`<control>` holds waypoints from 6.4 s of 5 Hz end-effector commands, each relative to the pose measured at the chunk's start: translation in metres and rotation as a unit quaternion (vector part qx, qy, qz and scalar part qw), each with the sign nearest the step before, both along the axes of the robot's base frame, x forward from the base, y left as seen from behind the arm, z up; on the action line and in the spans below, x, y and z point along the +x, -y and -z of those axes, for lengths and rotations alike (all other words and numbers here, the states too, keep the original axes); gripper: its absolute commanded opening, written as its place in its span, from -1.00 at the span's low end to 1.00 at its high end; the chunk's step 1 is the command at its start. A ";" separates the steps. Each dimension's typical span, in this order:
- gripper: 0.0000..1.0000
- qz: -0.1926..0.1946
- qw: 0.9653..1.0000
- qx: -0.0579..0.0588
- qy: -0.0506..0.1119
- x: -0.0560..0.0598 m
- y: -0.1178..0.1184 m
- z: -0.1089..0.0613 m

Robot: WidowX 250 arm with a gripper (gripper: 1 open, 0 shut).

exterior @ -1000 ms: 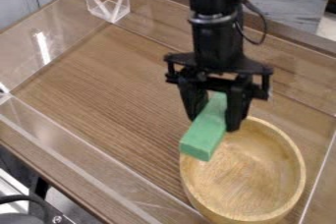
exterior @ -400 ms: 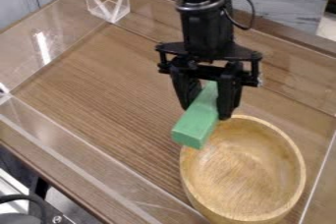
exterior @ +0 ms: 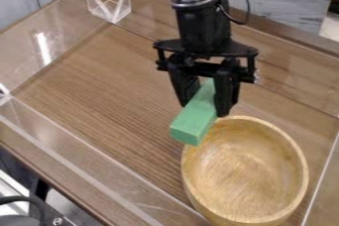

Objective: Remove the green block from inside the brown bowl and put it on the table

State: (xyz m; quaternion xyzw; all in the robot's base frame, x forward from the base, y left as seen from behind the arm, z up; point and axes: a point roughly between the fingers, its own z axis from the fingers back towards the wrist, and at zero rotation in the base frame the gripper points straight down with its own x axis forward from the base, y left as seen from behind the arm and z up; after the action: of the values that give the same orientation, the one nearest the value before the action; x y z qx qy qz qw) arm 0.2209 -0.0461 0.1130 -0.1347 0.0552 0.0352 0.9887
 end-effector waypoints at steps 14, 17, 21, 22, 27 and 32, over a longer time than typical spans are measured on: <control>-1.00 0.090 0.990 0.053 0.094 0.005 -0.116 0.042; -1.00 0.084 0.992 0.049 0.085 0.013 -0.116 0.055; -1.00 0.075 0.995 0.031 0.054 0.014 -0.113 0.058; -1.00 0.075 0.996 0.027 0.046 0.015 -0.112 0.058; -1.00 0.072 0.997 0.011 0.019 0.023 -0.111 0.058; 1.00 0.070 0.998 -0.001 0.008 0.033 -0.110 0.055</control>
State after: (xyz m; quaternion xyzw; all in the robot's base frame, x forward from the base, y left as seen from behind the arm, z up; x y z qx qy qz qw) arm 0.2434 0.0632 0.0472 -0.1412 0.0787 -0.0273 0.9865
